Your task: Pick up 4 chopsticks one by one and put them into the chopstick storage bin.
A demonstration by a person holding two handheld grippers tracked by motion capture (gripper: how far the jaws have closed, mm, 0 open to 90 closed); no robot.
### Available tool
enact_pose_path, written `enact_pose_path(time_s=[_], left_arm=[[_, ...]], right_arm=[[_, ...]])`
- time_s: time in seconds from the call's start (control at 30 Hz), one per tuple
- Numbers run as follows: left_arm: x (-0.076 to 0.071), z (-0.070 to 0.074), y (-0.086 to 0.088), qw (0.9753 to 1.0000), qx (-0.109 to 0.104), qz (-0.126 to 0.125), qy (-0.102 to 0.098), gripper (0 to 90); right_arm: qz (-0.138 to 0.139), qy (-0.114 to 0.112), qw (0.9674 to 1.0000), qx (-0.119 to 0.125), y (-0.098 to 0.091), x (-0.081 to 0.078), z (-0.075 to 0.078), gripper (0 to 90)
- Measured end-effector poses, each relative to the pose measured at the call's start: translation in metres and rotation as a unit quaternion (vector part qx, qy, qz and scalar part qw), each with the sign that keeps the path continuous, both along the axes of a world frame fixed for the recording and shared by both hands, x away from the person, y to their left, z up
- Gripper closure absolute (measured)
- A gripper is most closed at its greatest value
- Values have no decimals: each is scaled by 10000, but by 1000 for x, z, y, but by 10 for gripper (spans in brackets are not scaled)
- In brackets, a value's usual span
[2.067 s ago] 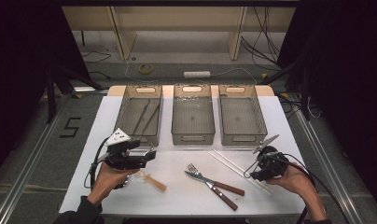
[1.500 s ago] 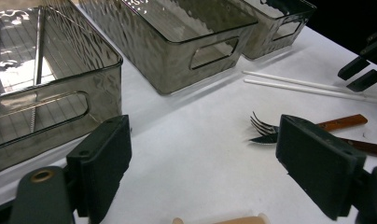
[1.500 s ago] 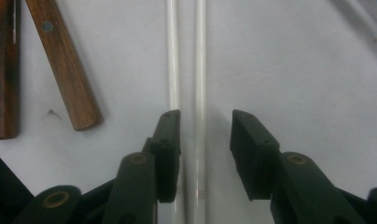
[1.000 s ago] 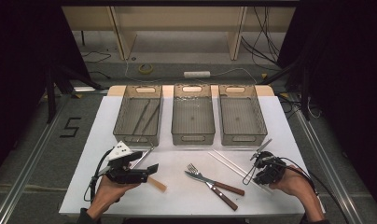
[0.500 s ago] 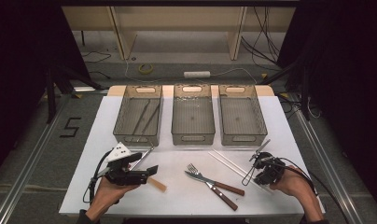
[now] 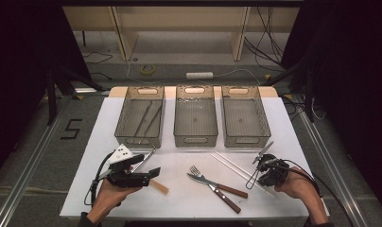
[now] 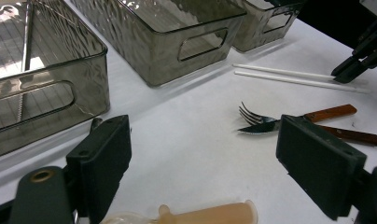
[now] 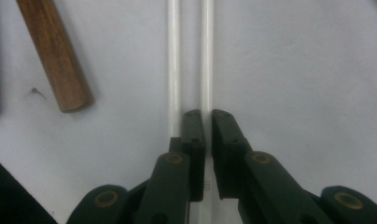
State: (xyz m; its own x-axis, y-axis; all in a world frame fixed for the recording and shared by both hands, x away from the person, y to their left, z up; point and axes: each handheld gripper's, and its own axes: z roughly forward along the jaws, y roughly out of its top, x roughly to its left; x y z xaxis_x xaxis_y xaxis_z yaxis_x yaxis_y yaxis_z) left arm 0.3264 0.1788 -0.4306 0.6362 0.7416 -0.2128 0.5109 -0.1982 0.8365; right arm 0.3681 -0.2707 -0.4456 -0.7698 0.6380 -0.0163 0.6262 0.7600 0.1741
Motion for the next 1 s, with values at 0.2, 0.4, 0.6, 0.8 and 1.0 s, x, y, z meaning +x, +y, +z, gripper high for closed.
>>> enact_pose_path(time_s=[0.2, 0.4, 0.6, 0.8, 1.0], left_arm=[[0, 0, -1, 10000, -13, 5, -19, 180], [0, 0, -2, 10000, -40, -16, -24, 181], [1, 1, -2, 10000, -59, -38, -16, 181], [1, 3, -3, 9999, -145, -80, -23, 181], [1, 5, -8, 9998, -83, -195, -31, 181]], right_arm=[[10, -248, 9997, 90, -3, -2, 11, 850], [-18, -393, 9989, 268, -5, -3, 18, 851], [10, -524, 9978, 414, -6, -5, 27, 851], [132, -620, 9967, 517, -1, -8, 35, 851], [336, -720, 9951, 597, 10, -12, 43, 851]])
